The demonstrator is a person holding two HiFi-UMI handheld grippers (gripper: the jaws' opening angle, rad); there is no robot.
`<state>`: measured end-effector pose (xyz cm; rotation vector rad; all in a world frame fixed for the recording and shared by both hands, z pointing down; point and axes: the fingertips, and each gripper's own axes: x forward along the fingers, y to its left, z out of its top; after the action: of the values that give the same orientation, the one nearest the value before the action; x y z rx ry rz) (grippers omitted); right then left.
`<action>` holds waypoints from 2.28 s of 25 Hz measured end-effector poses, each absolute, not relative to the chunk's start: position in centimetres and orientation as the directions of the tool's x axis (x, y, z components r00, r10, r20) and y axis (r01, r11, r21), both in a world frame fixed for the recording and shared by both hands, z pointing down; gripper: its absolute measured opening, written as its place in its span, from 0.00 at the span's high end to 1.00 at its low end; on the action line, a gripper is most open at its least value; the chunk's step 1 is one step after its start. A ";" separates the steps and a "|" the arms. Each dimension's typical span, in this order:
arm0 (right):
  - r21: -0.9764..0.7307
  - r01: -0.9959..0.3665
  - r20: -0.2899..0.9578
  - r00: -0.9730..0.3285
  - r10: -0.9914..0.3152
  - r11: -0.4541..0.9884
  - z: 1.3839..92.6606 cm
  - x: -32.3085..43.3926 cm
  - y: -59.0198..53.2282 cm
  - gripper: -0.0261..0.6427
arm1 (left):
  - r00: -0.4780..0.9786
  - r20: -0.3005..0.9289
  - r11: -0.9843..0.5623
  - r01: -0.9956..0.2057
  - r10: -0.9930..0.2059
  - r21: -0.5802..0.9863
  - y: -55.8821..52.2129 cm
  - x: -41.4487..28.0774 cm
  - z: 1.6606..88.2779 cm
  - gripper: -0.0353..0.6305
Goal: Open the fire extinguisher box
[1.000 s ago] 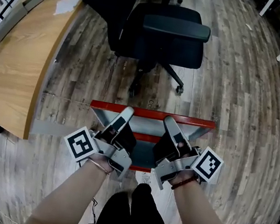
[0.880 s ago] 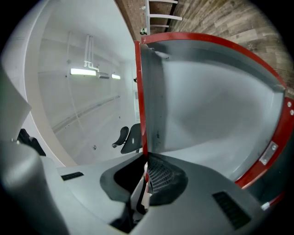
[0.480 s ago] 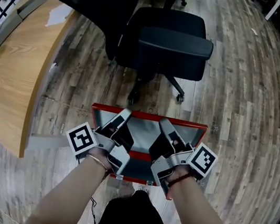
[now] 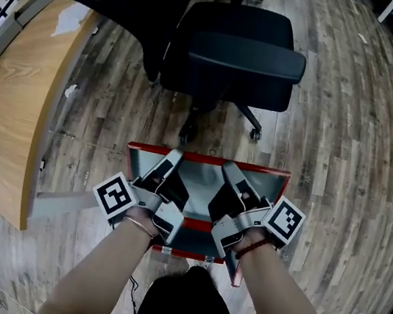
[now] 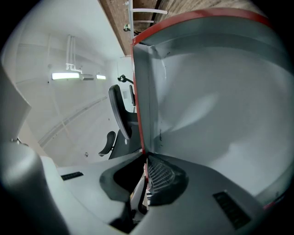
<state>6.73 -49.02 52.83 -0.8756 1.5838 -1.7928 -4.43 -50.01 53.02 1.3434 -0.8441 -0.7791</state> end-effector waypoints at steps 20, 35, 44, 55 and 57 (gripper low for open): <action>-0.996 0.019 0.054 -0.668 -0.742 -0.089 53.5 6.7 -49.8 0.92 | 0.429 0.016 0.036 0.039 -0.903 0.999 -50.4 -4.5 53.4 0.88; -0.991 0.053 0.066 -0.591 -0.804 -0.120 53.4 7.4 -47.5 0.81 | 0.337 0.048 0.039 -0.033 -0.940 0.999 -47.9 -7.3 52.4 0.88; -0.993 -0.002 0.099 -0.558 -0.824 -0.118 51.8 10.0 -44.5 0.81 | 0.359 0.030 -0.004 -0.094 -0.933 0.996 -45.5 -8.1 50.1 0.88; -0.926 -0.280 0.003 -0.679 -0.734 0.255 39.5 5.7 -41.0 0.82 | 0.744 0.102 -0.458 -0.506 -0.660 0.731 -41.0 -2.8 37.3 0.91; -0.859 -0.361 -0.007 -0.701 -0.713 0.363 36.9 4.7 -39.2 0.87 | 0.758 0.105 -0.508 -0.525 -0.643 0.683 -38.8 -3.0 35.3 0.91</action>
<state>4.72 -39.22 36.90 -0.9387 2.2509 -1.2749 -3.00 -38.82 35.27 2.2251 -0.8696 -0.2097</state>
